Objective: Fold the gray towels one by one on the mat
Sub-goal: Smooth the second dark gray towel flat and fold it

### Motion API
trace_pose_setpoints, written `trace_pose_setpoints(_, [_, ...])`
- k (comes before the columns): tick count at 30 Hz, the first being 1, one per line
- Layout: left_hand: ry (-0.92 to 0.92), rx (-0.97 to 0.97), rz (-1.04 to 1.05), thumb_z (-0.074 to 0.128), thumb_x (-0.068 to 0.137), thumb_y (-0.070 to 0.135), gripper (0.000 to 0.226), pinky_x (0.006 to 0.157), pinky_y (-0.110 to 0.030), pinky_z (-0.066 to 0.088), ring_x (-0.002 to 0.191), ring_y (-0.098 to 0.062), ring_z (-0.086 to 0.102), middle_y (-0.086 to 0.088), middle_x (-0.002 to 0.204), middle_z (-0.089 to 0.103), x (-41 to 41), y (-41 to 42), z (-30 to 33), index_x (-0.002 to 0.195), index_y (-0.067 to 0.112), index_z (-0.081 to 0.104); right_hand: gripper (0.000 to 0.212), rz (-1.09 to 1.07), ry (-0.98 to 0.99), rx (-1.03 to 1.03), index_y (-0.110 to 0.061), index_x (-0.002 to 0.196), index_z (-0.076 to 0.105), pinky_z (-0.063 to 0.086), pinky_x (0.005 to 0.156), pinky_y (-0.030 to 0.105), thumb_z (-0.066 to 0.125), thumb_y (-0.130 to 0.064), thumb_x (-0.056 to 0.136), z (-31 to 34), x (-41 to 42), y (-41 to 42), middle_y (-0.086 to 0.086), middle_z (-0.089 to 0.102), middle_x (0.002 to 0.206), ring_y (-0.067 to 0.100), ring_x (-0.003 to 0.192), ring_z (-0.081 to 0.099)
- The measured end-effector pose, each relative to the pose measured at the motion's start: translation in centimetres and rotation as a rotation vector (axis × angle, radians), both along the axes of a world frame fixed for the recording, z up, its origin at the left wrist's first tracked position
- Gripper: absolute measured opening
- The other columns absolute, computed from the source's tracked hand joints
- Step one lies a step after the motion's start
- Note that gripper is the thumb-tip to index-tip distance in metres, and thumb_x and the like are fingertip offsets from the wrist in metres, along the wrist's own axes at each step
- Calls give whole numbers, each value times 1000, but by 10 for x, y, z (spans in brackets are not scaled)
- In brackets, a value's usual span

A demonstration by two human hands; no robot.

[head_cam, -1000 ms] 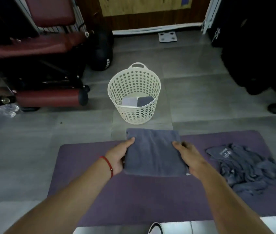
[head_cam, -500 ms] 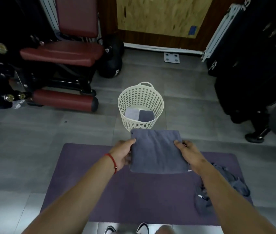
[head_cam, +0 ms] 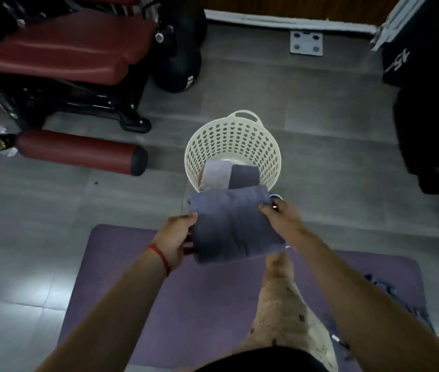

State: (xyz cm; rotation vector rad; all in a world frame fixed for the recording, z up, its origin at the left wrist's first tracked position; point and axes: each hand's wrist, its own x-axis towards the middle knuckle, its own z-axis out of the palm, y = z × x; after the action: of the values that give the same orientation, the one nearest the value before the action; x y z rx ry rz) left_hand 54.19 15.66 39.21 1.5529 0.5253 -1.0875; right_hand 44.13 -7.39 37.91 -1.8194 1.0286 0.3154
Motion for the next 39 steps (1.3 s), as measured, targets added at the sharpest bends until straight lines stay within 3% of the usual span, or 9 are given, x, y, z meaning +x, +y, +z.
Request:
trace_pose_setpoints(2, [-3, 63, 115, 52, 102, 30, 25, 75, -40, 52, 97, -31, 63, -11, 108, 67, 29, -55, -37, 112, 10, 64, 36, 88, 31, 0, -14, 121, 57, 44, 88, 37, 57, -41, 97, -40, 51, -51, 12, 65, 120, 33, 111, 60])
trace_pose_setpoints(7, [71, 250, 391, 54, 100, 18, 18, 60, -29, 45, 74, -25, 60, -11, 95, 64, 87, -187, -98, 108, 5, 64, 42, 350, 163, 37, -11, 134, 46, 45, 86, 37, 55, -32, 99, -96, 153, -164, 17, 61, 127, 37, 115, 59])
trace_pose_setpoints(12, [88, 269, 581, 59, 97, 18, 12, 87, -39, 53, 99, -28, 66, -10, 106, 70, 132, -258, -147, 94, 12, 70, 48, 499, 248, 39, -9, 135, 46, 40, 86, 33, 59, -32, 95, -123, 228, -240, 16, 57, 135, 34, 120, 55])
trace_pose_setpoints(15, [58, 269, 680, 63, 92, 29, 22, 94, -52, 55, 105, -29, 68, -7, 110, 73, 157, -278, -183, 109, 16, 70, 49, 572, 265, 70, -17, 135, 47, 45, 91, 37, 62, -35, 93, -157, 273, -264, 6, 59, 130, 28, 115, 56])
trace_pose_setpoints(20, [134, 247, 790, 66, 76, 33, 41, 92, -54, 55, 107, -28, 66, -1, 115, 69, 186, -283, -260, 117, 31, 64, 70, 683, 273, 80, -32, 146, 40, 48, 102, 44, 59, -43, 79, -237, 328, -262, -2, 57, 138, 25, 121, 57])
trace_pose_setpoints(24, [230, 171, 876, 63, 66, 33, 62, 94, -52, 54, 113, -31, 62, -7, 126, 64, 194, -279, -341, 127, 22, 60, 79, 778, 305, 60, -30, 146, 41, 45, 107, 45, 59, -42, 70, -328, 362, -243, 1, 56, 142, 27, 125, 55])
trace_pose_setpoints(30, [256, 257, 1017, 62, 86, 20, 19, 93, -51, 56, 108, -32, 65, -11, 111, 70, 202, -262, -453, 103, 15, 68, 53, 1051, 244, -41, -15, 138, 49, 43, 106, 41, 61, -24, 87, -439, 402, -210, 11, 58, 136, 30, 125, 54])
trace_pose_setpoints(36, [176, 252, 1097, 59, 94, 14, 24, 69, -35, 62, 102, -25, 69, -9, 110, 72, 210, -251, -530, 115, 9, 67, 60, 1223, 11, -248, -10, 152, 34, 27, 120, 41, 51, -20, 95, -526, 437, -184, 13, 43, 152, 32, 140, 40])
trace_pose_setpoints(39, [162, 229, 1076, 55, 96, 6, 27, 61, -16, 55, 100, -25, 69, -6, 113, 70, 214, -246, -556, 121, 0, 64, 59, 1275, -31, -232, -11, 150, 38, 37, 113, 44, 41, -30, 94, -547, 443, -175, 13, 53, 141, 31, 129, 50])
